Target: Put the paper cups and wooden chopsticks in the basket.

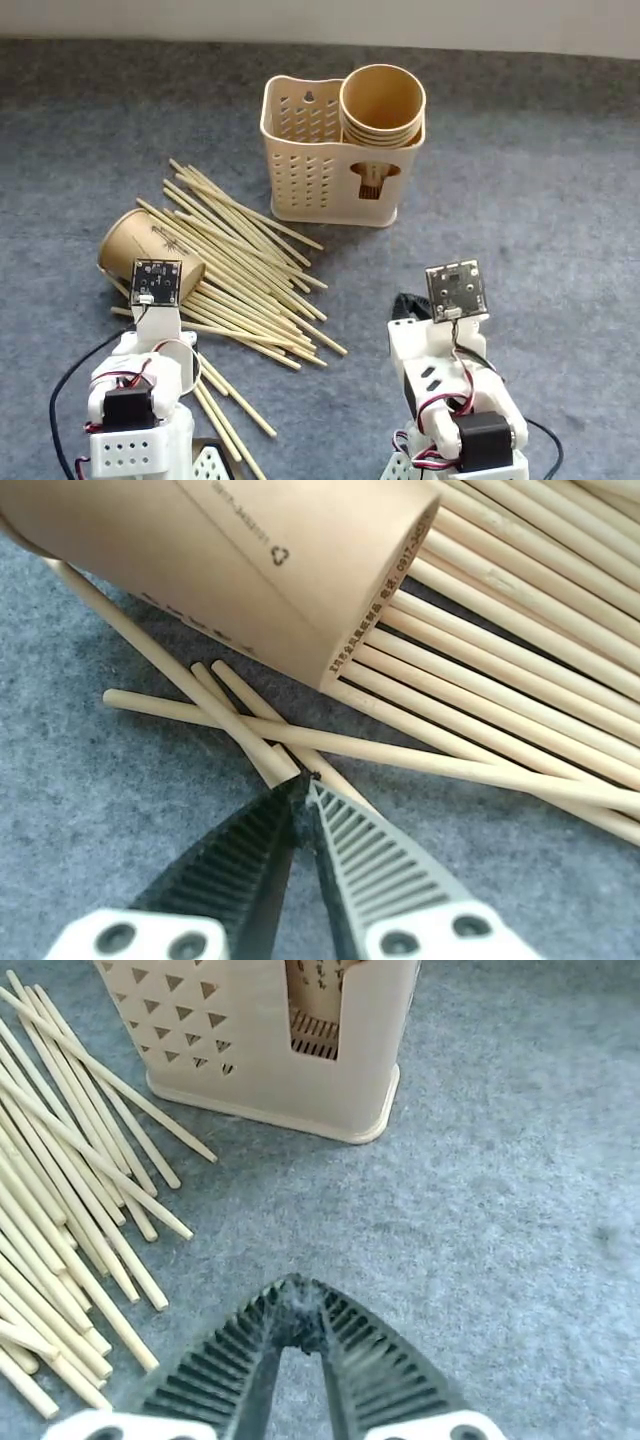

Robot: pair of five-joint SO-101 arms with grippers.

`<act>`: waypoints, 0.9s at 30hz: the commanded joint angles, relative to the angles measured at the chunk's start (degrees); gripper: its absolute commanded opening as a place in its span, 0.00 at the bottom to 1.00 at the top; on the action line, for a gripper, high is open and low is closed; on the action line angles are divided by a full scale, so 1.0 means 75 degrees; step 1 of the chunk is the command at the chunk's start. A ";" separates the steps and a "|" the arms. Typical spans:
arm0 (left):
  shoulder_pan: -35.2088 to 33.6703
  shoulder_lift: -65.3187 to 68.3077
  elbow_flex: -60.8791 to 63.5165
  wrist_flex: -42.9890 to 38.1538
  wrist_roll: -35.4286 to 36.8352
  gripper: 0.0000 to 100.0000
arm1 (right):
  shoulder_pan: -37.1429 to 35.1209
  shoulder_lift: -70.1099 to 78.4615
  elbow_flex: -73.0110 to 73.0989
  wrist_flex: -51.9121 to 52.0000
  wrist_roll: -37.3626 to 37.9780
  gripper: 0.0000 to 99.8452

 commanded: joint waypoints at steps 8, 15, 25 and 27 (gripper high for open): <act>-0.0006 -0.0053 0.0147 0.0047 0.0059 0.01 | -0.0064 -0.0053 -0.0018 0.0498 -0.0047 0.01; -0.0006 -0.0053 0.0147 0.0047 0.0059 0.01 | -0.0076 -0.0053 0.1272 0.0416 -0.0047 0.01; -0.0006 -0.0053 0.0147 0.0047 0.0059 0.01 | -0.0064 -0.0053 0.3065 -0.1119 -0.0023 0.01; -0.0006 -0.0053 0.0147 0.0047 0.0059 0.01 | -0.0029 -0.0053 0.3194 -0.1131 -0.0047 0.01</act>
